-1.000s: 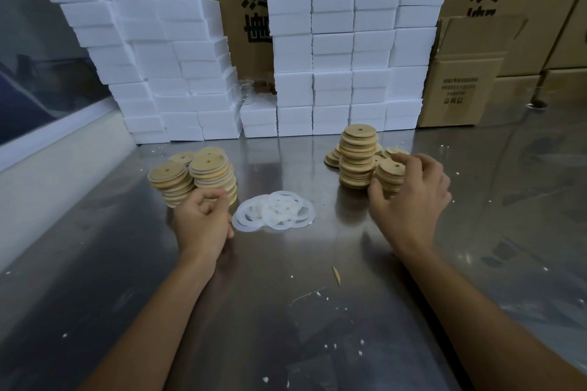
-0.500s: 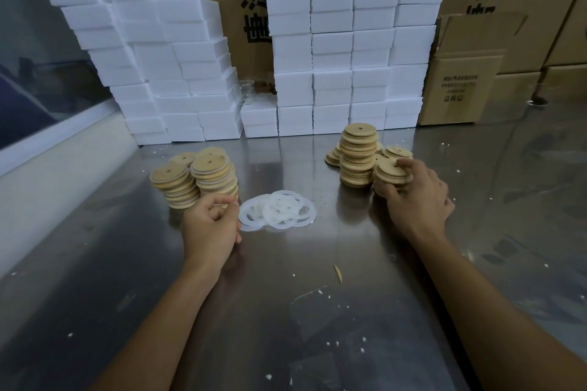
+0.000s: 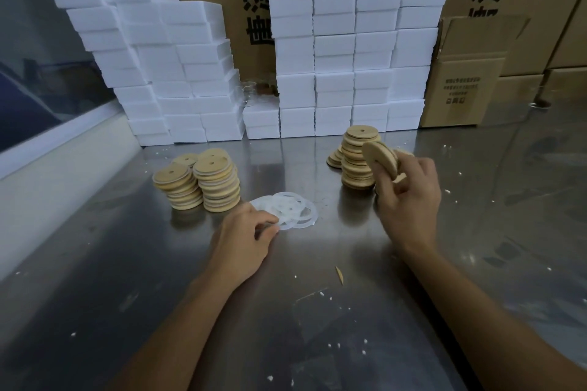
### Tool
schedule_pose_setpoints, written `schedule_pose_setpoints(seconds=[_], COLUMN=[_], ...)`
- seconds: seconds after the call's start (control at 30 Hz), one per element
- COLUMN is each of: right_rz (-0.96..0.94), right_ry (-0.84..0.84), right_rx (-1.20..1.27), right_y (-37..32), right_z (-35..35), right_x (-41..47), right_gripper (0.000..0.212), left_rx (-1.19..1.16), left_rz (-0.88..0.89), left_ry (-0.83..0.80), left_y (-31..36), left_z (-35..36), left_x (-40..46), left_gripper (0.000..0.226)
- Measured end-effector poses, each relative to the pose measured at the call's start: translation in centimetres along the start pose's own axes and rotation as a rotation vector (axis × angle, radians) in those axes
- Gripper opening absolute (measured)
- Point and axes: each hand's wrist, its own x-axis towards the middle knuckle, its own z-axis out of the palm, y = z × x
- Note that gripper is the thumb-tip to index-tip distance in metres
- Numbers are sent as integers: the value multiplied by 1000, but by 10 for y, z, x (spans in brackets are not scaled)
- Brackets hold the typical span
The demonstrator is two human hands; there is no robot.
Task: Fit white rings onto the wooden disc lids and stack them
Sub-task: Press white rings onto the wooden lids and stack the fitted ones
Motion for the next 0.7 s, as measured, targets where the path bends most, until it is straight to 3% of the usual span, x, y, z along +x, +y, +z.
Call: schedule_pose_setpoints(seconds=[0.2,0.3,0.47,0.6,0.7], right_rz=[-124,-31,197,350,394], right_ry=[-221,-365,-426,-473,-483], right_rx=[170,229,372,421,435], right_y=[-27,-31,-27,-24,-23], right_z=[12,18,23,25,25], right_x=[-23,-32,-37,-35,-33], right_gripper=[23,23,30,48,42], left_rx=[90,84,185,167,145], left_rz=[93,108,204,204,232], left_ry=[-24,0,-55,-40,2], left_y=[0,-1,1,4,6], left_z=[2,2,4,3,5], left_x=[1,2,1,2,4], left_gripper=[11,5,37,30,22])
